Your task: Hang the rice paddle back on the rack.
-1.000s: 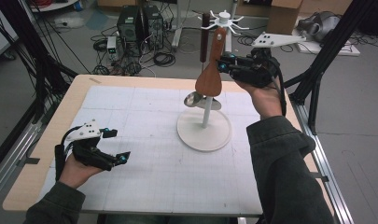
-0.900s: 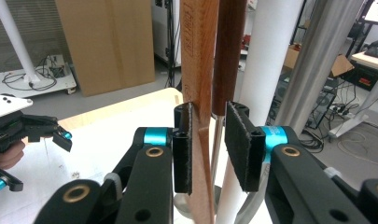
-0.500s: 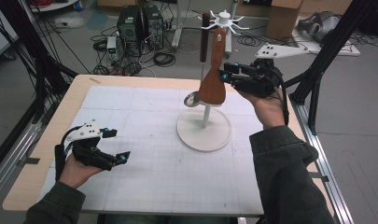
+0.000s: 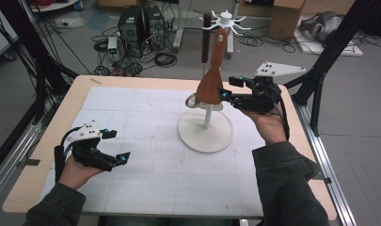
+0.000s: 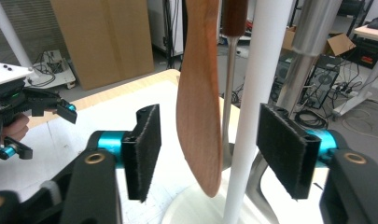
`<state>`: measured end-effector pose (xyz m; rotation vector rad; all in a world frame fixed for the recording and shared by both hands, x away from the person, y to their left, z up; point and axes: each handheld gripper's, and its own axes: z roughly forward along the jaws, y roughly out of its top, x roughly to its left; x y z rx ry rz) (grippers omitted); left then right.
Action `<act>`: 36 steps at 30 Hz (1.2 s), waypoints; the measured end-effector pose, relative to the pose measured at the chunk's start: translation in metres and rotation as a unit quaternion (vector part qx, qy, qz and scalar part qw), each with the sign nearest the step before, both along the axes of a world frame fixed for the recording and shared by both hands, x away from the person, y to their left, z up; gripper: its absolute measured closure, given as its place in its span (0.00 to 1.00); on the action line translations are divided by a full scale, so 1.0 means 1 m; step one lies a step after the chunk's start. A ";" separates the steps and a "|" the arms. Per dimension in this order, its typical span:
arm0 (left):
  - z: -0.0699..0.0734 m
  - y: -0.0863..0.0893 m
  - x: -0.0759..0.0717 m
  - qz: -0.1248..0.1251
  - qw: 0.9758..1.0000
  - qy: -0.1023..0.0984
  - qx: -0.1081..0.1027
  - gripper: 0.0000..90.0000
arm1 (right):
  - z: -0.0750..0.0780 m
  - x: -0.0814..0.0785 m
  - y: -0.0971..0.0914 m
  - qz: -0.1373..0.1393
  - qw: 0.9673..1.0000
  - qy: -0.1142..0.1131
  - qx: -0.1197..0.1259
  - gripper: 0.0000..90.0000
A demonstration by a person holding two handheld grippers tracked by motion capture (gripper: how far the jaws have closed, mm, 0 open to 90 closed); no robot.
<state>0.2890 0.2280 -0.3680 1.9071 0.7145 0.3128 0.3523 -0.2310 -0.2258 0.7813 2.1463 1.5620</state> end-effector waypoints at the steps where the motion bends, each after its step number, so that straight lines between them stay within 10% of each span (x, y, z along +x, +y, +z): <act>1: 0.000 0.000 0.000 0.000 1.000 0.000 0.001 0.02 | -0.002 -0.001 0.000 -0.002 1.000 -0.002 -0.001 0.40; 36: -0.002 0.002 0.003 0.006 1.000 0.004 0.010 0.02 | -0.088 -0.009 -0.006 -0.035 0.996 0.067 -0.037 0.12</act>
